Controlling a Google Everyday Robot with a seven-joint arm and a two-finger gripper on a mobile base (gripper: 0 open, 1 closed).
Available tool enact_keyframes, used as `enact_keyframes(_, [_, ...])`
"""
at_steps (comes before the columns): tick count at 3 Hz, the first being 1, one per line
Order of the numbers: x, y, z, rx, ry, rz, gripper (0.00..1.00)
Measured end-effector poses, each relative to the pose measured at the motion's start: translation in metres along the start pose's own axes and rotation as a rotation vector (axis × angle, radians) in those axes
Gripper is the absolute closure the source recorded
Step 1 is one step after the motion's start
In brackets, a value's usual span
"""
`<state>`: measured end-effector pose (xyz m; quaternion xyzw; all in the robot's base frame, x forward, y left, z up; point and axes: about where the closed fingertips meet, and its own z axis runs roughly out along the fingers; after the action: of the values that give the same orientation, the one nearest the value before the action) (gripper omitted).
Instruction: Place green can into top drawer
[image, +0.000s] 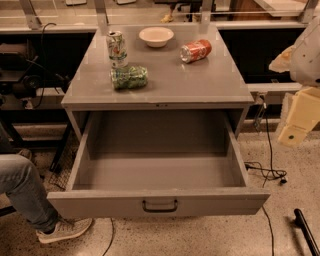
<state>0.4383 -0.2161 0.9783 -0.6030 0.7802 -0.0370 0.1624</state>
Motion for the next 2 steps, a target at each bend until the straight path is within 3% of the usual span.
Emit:
enact_keyframes(1, [0.000,0.000,0.000,0.000,0.000,0.000,0.00])
enact_keyframes(2, [-0.020,-0.013,0.013,-0.013,-0.040,-0.050,0.00])
